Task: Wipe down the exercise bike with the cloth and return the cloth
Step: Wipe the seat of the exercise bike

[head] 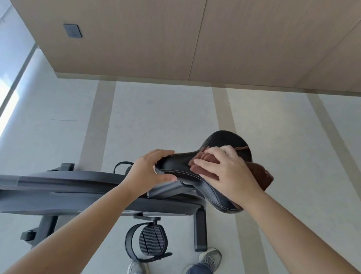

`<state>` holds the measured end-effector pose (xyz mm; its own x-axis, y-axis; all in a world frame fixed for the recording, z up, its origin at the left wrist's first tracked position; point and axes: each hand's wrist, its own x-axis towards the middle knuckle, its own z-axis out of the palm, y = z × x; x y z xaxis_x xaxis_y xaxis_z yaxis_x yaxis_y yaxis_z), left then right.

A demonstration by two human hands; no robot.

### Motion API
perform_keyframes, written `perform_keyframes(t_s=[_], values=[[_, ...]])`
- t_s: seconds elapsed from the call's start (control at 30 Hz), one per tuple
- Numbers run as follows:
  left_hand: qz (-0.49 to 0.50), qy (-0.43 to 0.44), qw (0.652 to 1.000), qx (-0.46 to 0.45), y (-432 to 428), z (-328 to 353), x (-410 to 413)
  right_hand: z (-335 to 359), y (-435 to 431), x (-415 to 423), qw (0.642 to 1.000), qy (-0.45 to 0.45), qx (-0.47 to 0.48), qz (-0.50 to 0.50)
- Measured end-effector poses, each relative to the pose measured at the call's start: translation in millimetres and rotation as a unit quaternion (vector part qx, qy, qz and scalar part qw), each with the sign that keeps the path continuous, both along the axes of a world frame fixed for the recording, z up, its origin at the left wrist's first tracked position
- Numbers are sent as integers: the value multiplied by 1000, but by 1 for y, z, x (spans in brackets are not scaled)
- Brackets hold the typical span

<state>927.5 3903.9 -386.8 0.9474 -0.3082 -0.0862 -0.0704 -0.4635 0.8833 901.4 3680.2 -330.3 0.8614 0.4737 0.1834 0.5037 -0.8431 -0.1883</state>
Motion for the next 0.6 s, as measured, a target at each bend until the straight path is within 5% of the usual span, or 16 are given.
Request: perform_keyframes(t_s=[0.17,0.43,0.6], values=[[-4,8,1000,-26,4,-2,2,-4,46,10,999,23,9,43],[6,60,998,-25,9,-4,4,3,-26,-6,999,3,-10,38],[8,58,998,-30,9,-3,4,-5,42,10,998,-2,17,60]])
